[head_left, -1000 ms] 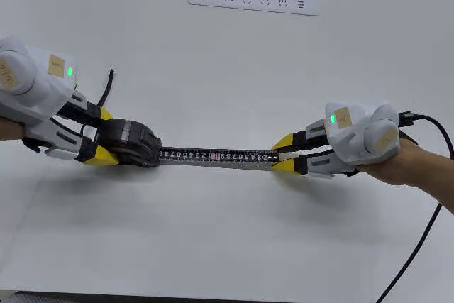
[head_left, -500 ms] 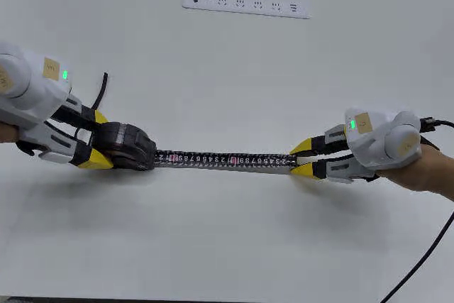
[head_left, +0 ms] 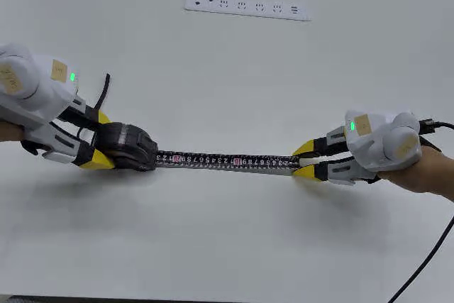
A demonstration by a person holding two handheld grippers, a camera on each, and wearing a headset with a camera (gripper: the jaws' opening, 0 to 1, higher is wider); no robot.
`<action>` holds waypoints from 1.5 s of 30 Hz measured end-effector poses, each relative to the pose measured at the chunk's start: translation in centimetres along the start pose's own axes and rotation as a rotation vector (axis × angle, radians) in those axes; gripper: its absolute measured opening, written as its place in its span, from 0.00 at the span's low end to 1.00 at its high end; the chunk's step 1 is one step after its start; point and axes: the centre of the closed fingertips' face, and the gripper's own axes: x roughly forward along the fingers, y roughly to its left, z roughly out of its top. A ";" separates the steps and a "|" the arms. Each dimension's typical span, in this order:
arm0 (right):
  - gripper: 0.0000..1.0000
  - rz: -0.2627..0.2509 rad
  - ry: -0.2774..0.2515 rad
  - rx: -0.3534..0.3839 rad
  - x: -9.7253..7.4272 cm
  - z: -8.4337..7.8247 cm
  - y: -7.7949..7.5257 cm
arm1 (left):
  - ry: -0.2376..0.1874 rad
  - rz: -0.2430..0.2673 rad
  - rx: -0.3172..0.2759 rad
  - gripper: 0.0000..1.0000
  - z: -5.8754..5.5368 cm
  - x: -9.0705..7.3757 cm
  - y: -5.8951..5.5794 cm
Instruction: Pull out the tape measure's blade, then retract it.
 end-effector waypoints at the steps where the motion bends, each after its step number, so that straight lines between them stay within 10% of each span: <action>1: 0.12 0.004 0.003 -0.003 0.0 0.0 0.1 | 0.002 -0.001 -0.002 0.30 0.0 0.0 0.0; 30: 0.20 0.014 0.061 -0.028 -0.3 -0.2 -0.3 | 0.010 -0.006 -0.011 0.31 0.1 -0.1 0.0; 45: 0.34 -0.027 0.054 0.046 -1.7 -0.8 -0.4 | -0.063 0.057 -0.095 0.41 -0.5 -1.4 -0.2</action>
